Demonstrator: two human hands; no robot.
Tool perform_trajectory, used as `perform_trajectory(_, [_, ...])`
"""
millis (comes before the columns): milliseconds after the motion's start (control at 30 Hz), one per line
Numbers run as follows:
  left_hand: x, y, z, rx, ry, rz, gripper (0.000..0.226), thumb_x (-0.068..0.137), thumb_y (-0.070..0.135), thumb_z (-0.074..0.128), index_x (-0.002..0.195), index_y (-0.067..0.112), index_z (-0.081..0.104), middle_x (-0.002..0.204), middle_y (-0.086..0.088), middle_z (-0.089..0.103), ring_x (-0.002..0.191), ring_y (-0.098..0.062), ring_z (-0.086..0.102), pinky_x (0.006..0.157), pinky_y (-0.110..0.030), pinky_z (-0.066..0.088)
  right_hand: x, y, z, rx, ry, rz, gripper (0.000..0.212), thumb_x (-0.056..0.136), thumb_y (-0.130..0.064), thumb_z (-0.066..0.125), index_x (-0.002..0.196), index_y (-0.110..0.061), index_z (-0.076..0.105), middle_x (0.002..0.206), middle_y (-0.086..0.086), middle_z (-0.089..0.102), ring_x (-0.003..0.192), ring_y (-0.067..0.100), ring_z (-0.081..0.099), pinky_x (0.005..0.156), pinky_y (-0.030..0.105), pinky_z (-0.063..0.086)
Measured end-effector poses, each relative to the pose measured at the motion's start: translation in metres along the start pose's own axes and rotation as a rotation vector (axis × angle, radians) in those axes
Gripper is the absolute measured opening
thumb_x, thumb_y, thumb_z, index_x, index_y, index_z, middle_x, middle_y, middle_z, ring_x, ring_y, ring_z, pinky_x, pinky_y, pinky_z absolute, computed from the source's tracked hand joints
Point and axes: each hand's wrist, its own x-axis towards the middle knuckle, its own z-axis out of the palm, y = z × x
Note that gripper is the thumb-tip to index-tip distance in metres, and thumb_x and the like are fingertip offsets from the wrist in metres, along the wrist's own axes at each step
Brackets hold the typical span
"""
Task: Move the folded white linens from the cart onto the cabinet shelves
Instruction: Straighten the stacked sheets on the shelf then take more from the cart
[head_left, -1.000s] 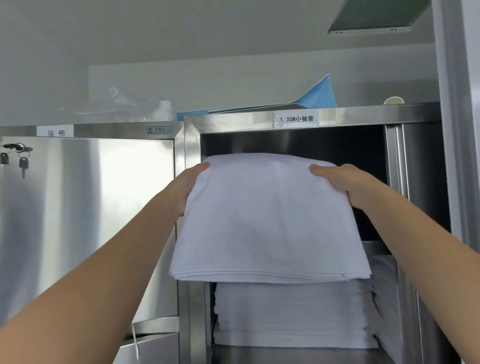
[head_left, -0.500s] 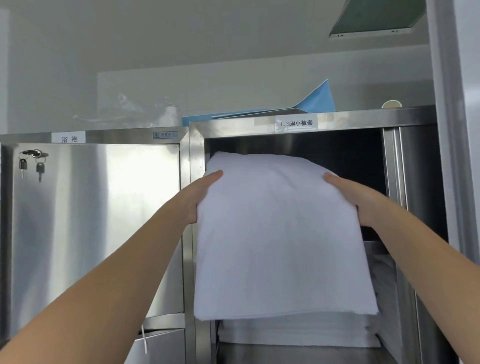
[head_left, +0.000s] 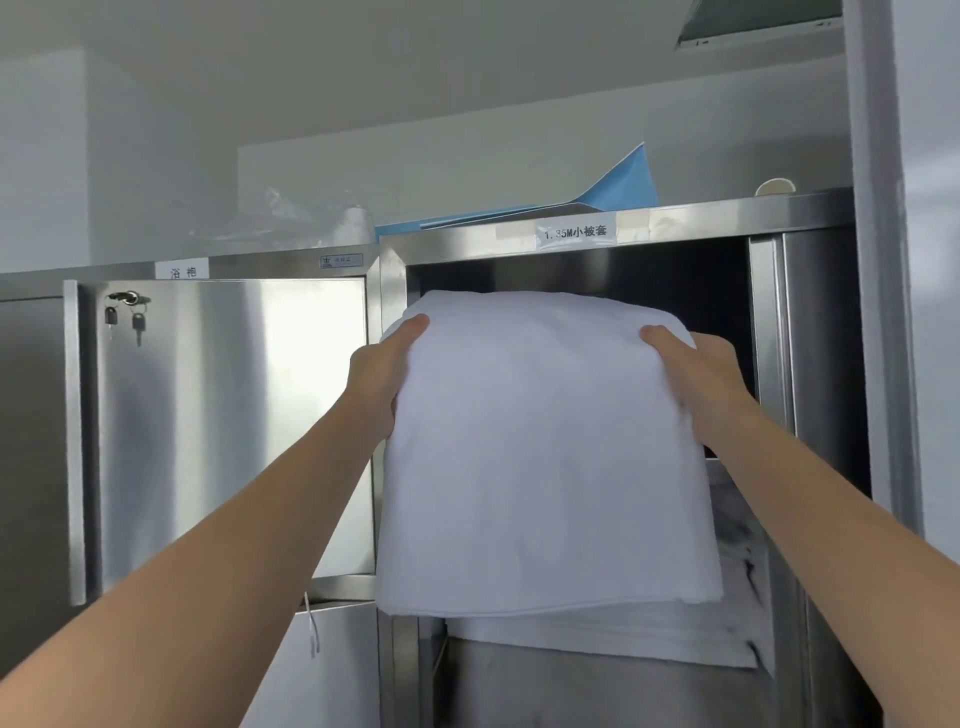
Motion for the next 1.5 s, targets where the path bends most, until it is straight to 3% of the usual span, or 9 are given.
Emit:
perform_trajectory(200, [-0.046,0.006,0.021,0.022,0.136,0.043,0.042,0.078,0.047,0.08,0.104,0.015,0.073,0.091,-0.001,0.076,0.079,-0.023,0.072,0.079,-0.034,0.059,-0.011,-0.004,-0.026,0.074,0.005,-0.063,0.027,0.088,-0.029,0.069,0.067,-0.02,0.053,0.069,-0.005,0.053,0.066,0.013,0.05,0.057,0.026,0.039])
perform_trajectory(367, [-0.09,0.019,0.03,0.046,0.217,0.06,0.045,0.076,0.051,0.08,0.103,0.016,0.072,0.098,-0.002,0.077,0.09,-0.024,0.074,0.084,-0.037,0.059,-0.024,-0.016,-0.046,0.163,-0.017,-0.127,0.034,0.086,-0.025,0.069,0.06,-0.02,0.048,0.059,-0.009,0.046,0.051,0.005,0.044,0.045,0.013,0.036])
perform_trajectory(567, [-0.142,0.048,0.042,0.067,0.293,0.141,0.035,0.08,0.043,0.077,0.1,0.015,0.072,0.078,0.004,0.072,0.066,-0.016,0.068,0.057,-0.022,0.05,-0.037,-0.029,-0.06,0.252,-0.051,-0.216,0.035,0.082,-0.031,0.067,0.08,0.003,0.059,0.072,0.003,0.053,0.066,0.012,0.048,0.06,0.025,0.041])
perform_trajectory(767, [-0.187,0.085,0.04,0.142,0.403,0.209,0.03,0.079,0.044,0.078,0.09,0.017,0.07,0.079,0.005,0.073,0.071,-0.017,0.07,0.065,-0.025,0.054,-0.061,-0.055,-0.057,0.331,-0.031,-0.347,0.045,0.083,-0.031,0.065,0.088,0.013,0.055,0.075,0.005,0.049,0.068,0.01,0.044,0.061,0.025,0.039])
perform_trajectory(900, [-0.21,0.109,0.031,0.184,0.457,0.262,0.029,0.079,0.047,0.077,0.086,0.02,0.068,0.087,0.005,0.074,0.078,-0.016,0.072,0.073,-0.029,0.056,-0.077,-0.076,-0.05,0.372,-0.014,-0.391,0.043,0.084,-0.027,0.065,0.075,0.011,0.047,0.065,0.014,0.038,0.062,0.008,0.035,0.056,0.024,0.032])
perform_trajectory(1000, [-0.229,0.126,0.02,0.19,0.499,0.274,0.034,0.078,0.049,0.077,0.09,0.02,0.064,0.089,0.004,0.072,0.079,-0.018,0.07,0.072,-0.029,0.055,-0.092,-0.091,-0.041,0.405,-0.049,-0.406,0.041,0.084,-0.022,0.065,0.059,-0.011,0.034,0.052,-0.013,0.028,0.053,0.005,0.025,0.051,0.021,0.026])
perform_trajectory(1067, [-0.241,0.136,0.011,0.19,0.531,0.302,0.032,0.081,0.046,0.077,0.089,0.018,0.062,0.087,0.003,0.071,0.077,-0.018,0.07,0.072,-0.029,0.056,-0.103,-0.101,-0.032,0.414,-0.083,-0.414,0.045,0.085,-0.021,0.064,0.059,-0.021,0.027,0.051,-0.013,0.025,0.052,0.005,0.024,0.048,0.017,0.025])
perform_trajectory(1233, [-0.267,0.166,-0.021,0.265,0.6,0.343,0.036,0.077,0.048,0.077,0.093,0.015,0.071,0.094,-0.001,0.075,0.082,-0.021,0.072,0.078,-0.033,0.057,-0.132,-0.116,-0.002,0.532,-0.127,-0.409,0.045,0.085,-0.017,0.064,0.057,-0.023,0.028,0.045,-0.017,0.027,0.049,0.002,0.024,0.049,0.018,0.025])
perform_trajectory(1500, [-0.325,0.202,-0.096,0.299,0.785,0.355,0.032,0.081,0.047,0.075,0.082,0.018,0.061,0.084,0.002,0.067,0.076,-0.02,0.066,0.075,-0.031,0.053,-0.201,-0.137,0.064,0.616,-0.275,-0.348,0.04,0.084,-0.018,0.063,0.057,-0.021,0.033,0.047,-0.016,0.032,0.05,0.002,0.029,0.048,0.018,0.027])
